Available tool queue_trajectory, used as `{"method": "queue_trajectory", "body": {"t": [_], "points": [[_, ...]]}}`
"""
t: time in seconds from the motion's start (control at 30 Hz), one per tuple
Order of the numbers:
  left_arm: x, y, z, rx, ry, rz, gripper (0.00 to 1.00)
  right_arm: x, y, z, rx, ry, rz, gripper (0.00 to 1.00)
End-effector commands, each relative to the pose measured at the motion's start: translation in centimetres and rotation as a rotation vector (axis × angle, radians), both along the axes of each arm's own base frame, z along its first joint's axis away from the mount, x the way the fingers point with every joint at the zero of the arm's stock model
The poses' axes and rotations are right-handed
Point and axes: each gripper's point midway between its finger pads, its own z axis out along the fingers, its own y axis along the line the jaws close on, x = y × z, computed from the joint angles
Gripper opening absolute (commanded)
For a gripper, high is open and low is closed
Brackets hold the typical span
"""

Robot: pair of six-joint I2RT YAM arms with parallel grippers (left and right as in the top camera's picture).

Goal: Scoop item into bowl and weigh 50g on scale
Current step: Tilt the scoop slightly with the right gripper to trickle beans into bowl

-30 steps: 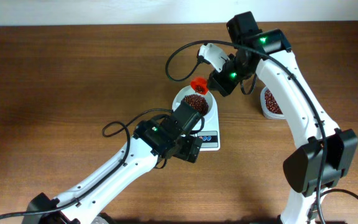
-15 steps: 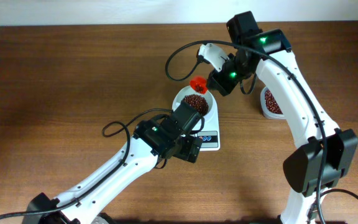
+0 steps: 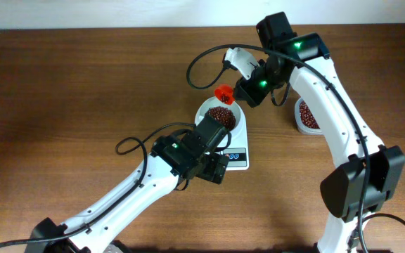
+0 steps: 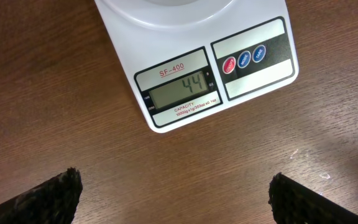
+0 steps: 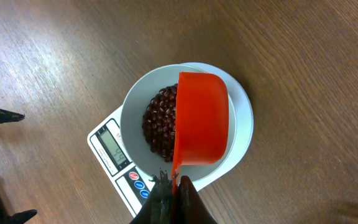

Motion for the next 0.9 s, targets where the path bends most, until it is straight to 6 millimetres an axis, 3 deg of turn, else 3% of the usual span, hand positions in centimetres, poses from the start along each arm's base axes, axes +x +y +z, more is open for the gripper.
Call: {"method": "queue_trajectory", "body": {"t": [0.0, 0.53, 0.77, 0.87], "points": [[-0.1, 0.3, -0.4, 0.023, -0.003, -0.011, 0.99, 0.3, -0.1, 0.9, 0.007, -0.022, -0.01, 0.04], [-0.1, 0.3, -0.4, 0.023, -0.003, -0.011, 0.99, 0.7, -0.3, 0.8, -0.012, -0.04, -0.018, 0.04], [-0.1, 0.3, -0.4, 0.023, -0.003, -0.011, 0.99, -0.3, 0.2, 0.7, -0.007, -0.028, 0.043, 0.04], [-0.1, 0.3, -0.4, 0.023, -0.003, -0.011, 0.99, 0.6, -0.3, 0.6, -0.036, -0.03, -0.048, 0.04]]}}
